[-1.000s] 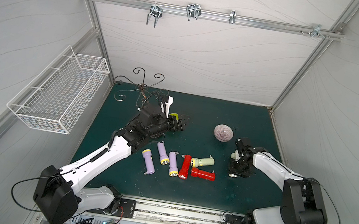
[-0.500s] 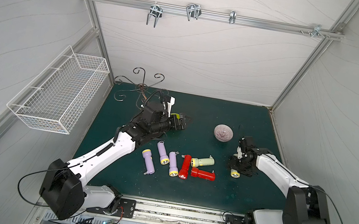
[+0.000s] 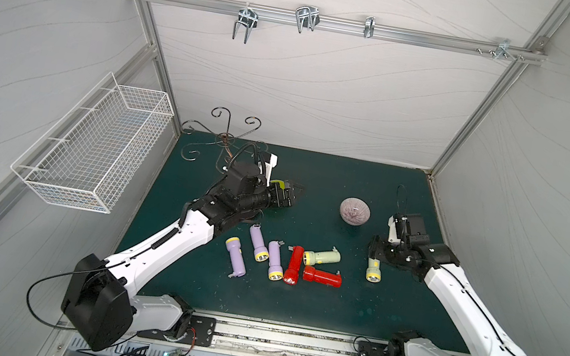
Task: Close the plug at the bottom of the flashlight
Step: Place the flashlight at the center of the board, then adjust the flashlight at the center of the board.
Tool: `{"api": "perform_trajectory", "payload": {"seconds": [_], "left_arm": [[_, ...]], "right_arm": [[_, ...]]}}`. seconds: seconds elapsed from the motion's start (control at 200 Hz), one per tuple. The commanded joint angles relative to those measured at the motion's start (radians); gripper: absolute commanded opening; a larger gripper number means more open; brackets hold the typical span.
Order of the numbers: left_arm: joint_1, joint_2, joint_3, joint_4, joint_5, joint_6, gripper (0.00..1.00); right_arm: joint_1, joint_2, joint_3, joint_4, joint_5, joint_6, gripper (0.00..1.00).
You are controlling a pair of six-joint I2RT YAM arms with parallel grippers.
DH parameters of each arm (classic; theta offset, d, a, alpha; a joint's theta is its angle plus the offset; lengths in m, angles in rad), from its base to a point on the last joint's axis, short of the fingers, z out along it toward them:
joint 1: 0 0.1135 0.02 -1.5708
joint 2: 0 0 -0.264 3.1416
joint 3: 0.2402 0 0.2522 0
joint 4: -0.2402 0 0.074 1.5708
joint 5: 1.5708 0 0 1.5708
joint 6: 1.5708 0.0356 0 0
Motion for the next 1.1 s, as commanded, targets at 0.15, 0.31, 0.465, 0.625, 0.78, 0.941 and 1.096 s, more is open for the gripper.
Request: {"api": "perform_trajectory", "payload": {"seconds": [0.15, 0.31, 0.465, 0.625, 0.78, 0.941, 1.096], "left_arm": [[0.003, -0.063, 0.045, -0.122, -0.042, 0.009, 0.95], [0.003, -0.143, 0.013, -0.209, -0.099, 0.026, 0.96], [0.003, -0.171, 0.002, -0.287, -0.093, 0.034, 0.91], [-0.018, -0.131, 0.003, -0.336, -0.018, 0.083, 0.78], [-0.108, -0.061, 0.052, -0.451, -0.083, 0.163, 0.81], [-0.216, -0.001, 0.089, -0.491, -0.129, 0.210, 0.83], [-0.280, 0.051, 0.088, -0.510, -0.150, 0.225, 0.83]], "right_arm": [[0.329, 0.095, 0.006, 0.071, 0.080, -0.022, 0.30], [0.533, 0.133, -0.025, 0.109, 0.147, -0.007, 0.44], [0.560, 0.125, -0.069, 0.075, 0.090, 0.114, 0.16], [0.562, -0.013, -0.212, 0.137, -0.016, 0.241, 0.00], [0.561, -0.093, -0.322, 0.195, -0.072, 0.328, 0.00], [0.545, -0.080, -0.360, 0.259, -0.105, 0.342, 0.00], [0.442, -0.036, -0.387, 0.349, -0.203, 0.340, 0.00]]}}
